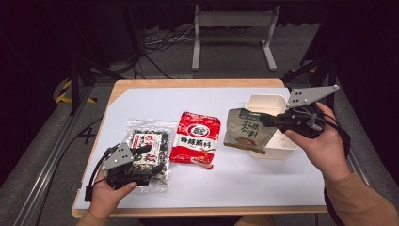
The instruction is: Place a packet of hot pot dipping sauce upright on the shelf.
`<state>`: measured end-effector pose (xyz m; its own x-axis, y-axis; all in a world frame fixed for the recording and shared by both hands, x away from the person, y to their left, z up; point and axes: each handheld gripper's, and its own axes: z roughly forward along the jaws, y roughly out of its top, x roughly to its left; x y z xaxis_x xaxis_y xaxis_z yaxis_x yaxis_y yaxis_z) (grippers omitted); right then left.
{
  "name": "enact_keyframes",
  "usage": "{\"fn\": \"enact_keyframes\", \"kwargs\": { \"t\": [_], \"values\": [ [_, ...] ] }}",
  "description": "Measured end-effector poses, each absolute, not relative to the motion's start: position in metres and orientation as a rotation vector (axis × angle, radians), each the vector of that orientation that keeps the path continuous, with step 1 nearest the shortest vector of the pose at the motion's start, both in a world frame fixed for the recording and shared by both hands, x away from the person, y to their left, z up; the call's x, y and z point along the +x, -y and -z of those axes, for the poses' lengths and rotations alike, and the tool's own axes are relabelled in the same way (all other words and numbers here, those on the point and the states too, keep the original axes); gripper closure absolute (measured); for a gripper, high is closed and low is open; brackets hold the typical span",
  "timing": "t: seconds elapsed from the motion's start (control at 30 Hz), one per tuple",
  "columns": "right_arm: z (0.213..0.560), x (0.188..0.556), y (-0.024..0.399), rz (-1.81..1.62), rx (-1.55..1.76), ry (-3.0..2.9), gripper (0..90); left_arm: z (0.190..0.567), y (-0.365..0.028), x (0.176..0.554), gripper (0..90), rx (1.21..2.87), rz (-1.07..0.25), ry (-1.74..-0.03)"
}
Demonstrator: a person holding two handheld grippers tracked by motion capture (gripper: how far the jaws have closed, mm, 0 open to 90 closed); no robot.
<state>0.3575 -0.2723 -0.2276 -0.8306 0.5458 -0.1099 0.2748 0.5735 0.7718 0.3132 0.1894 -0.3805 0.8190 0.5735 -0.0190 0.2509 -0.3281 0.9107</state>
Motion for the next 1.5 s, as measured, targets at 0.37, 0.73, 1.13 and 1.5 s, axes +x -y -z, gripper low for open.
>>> {"fn": "enact_keyframes", "kwargs": {
  "t": [0.37, 0.73, 1.13, 1.5],
  "values": [
    [0.219, 0.376, 0.286, -1.130, 0.683, -2.426, 89.5, 0.381, -0.190, 0.313, 24.5, 1.917, -0.372, -0.621],
    [0.213, 0.401, 0.303, -1.105, 0.673, -2.359, 89.5, 0.382, -0.192, 0.313, 24.5, 1.918, -0.376, -0.629],
    [0.211, 0.429, 0.321, -1.105, 0.655, -2.283, 89.5, 0.383, -0.196, 0.309, 24.6, 1.915, -0.392, -0.644],
    [0.221, 0.458, 0.338, -1.061, 0.609, -2.252, 89.5, 0.385, -0.198, 0.309, 24.6, 1.914, -0.388, -0.655]
  ]
}}
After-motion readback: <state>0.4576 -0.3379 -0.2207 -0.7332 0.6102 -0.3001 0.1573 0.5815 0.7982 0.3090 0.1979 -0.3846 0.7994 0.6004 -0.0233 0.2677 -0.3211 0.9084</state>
